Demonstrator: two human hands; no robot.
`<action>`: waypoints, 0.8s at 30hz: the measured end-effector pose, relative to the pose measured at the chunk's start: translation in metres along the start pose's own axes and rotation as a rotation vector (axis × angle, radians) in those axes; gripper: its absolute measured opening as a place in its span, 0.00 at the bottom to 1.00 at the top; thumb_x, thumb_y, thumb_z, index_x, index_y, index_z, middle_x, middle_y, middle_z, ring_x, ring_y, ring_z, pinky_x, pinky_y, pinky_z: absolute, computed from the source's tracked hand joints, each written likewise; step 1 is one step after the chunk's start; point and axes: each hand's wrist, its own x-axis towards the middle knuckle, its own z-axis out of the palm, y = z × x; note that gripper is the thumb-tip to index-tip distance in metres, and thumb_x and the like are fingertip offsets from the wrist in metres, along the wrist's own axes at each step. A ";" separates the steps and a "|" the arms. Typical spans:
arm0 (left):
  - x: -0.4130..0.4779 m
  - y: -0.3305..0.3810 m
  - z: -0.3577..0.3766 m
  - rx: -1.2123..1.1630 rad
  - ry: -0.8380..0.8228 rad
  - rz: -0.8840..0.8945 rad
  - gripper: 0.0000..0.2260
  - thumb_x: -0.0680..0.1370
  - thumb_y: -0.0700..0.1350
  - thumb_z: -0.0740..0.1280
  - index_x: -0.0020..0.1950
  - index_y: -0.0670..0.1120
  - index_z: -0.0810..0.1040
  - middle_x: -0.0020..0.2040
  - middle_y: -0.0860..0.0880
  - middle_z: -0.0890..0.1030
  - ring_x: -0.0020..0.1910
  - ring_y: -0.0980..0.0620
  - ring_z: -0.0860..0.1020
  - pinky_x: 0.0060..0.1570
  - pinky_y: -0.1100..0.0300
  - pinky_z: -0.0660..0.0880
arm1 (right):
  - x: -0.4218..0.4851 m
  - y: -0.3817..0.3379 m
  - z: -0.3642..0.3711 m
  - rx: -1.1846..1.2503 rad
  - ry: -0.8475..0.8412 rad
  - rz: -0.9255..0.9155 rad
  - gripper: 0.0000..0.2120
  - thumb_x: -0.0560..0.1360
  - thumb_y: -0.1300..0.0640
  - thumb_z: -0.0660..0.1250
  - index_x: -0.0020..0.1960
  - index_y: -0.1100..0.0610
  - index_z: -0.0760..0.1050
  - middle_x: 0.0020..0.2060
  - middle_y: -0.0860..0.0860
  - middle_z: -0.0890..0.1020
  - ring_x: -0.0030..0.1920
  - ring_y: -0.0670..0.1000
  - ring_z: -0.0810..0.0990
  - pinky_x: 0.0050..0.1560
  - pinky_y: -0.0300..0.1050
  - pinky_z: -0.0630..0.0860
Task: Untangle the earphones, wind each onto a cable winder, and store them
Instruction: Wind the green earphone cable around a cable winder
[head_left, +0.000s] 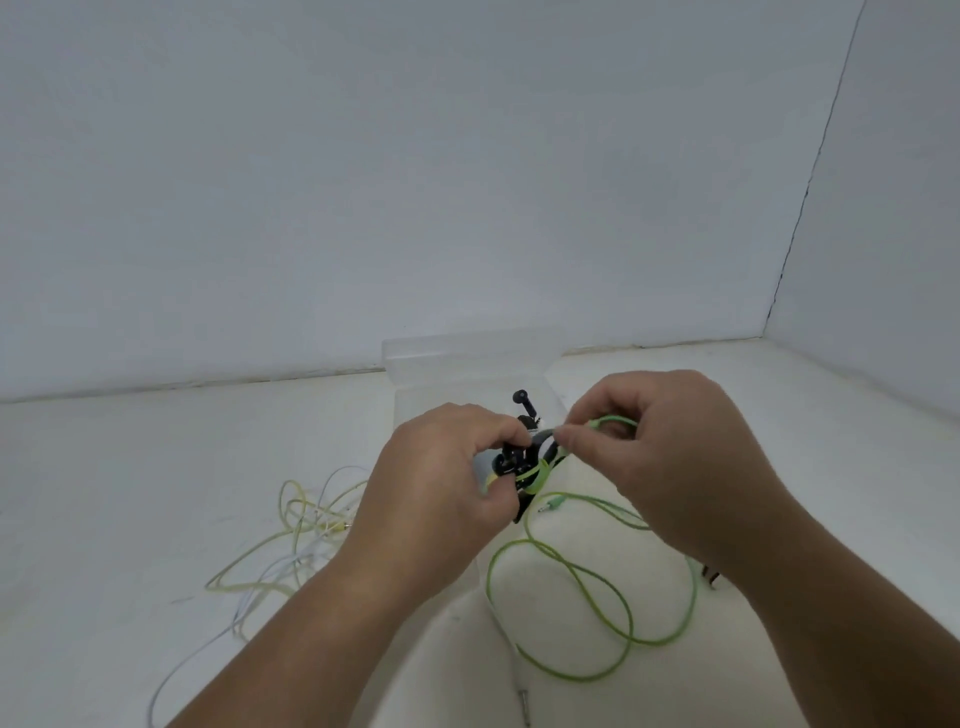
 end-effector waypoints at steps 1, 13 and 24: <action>-0.001 0.001 0.000 -0.067 -0.015 -0.034 0.11 0.70 0.41 0.74 0.45 0.58 0.83 0.43 0.63 0.83 0.46 0.64 0.79 0.45 0.68 0.74 | 0.001 0.001 -0.001 0.053 0.031 0.023 0.08 0.71 0.53 0.75 0.35 0.50 0.80 0.20 0.43 0.73 0.23 0.43 0.75 0.27 0.31 0.67; 0.003 0.005 0.000 -0.830 -0.142 -0.202 0.12 0.60 0.40 0.74 0.42 0.48 0.86 0.40 0.48 0.86 0.41 0.53 0.82 0.46 0.64 0.78 | 0.005 0.012 0.008 0.526 -0.032 0.388 0.08 0.75 0.65 0.68 0.37 0.62 0.79 0.22 0.53 0.76 0.22 0.49 0.73 0.25 0.40 0.71; 0.009 0.000 0.003 -0.780 0.185 -0.345 0.10 0.67 0.31 0.76 0.43 0.44 0.85 0.39 0.46 0.86 0.39 0.53 0.83 0.41 0.67 0.78 | -0.008 0.000 0.035 0.434 -0.414 0.438 0.20 0.83 0.58 0.57 0.36 0.57 0.79 0.22 0.44 0.67 0.23 0.47 0.61 0.25 0.40 0.59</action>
